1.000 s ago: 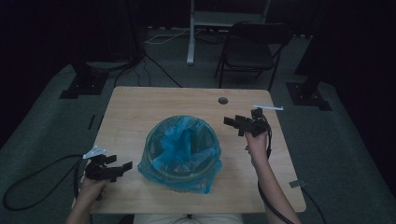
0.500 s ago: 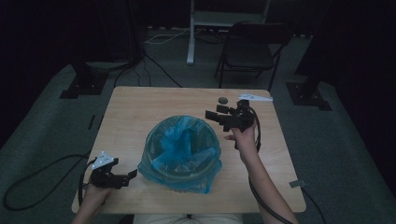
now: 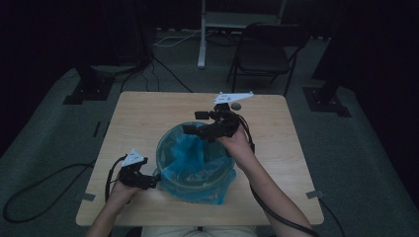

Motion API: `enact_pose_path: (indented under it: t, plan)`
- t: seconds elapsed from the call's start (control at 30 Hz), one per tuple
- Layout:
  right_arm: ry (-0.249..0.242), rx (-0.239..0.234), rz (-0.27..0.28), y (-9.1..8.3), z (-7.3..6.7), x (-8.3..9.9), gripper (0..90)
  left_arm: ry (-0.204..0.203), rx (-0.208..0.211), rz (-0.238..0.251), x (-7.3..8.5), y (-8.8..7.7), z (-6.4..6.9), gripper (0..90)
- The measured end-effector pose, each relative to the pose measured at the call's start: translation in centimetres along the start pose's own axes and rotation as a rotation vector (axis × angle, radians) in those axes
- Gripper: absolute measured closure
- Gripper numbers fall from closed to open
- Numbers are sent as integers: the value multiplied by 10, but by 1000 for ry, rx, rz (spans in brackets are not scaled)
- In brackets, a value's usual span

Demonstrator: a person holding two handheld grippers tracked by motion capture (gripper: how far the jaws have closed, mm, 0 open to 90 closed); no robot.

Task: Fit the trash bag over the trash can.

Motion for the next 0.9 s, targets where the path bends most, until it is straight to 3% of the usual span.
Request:
enact_pose_path:
  t: [0.17,0.3,0.4,0.53,0.7,0.9]
  plan:
    - [10,-38,-39,6,1,7,188,25,12,-15,-6,12,10,8]
    - [20,-28,-74,7,7,14,189,34,22,-23,-11,22,17,7]
    - [18,-22,-127,8,11,18,195,30,33,-35,-16,30,21,7]
    - [-6,-13,-205,10,14,23,195,63,27,-31,-20,35,29,7]
    - [2,31,-356,24,27,35,195,52,-19,-4,-11,16,19,7]
    - [-16,20,-579,54,33,55,171,17,-121,43,7,-19,-7,7]
Point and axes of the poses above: each handheld gripper's, and its own axes: y roughly forward along the jaws, x roughly out of its underside, z roughly to its right, the point moved 2 cm from there along y, roughly forward along the jaws, and after that the axes turned 9 degrees about -y, right-handed, at the moved point
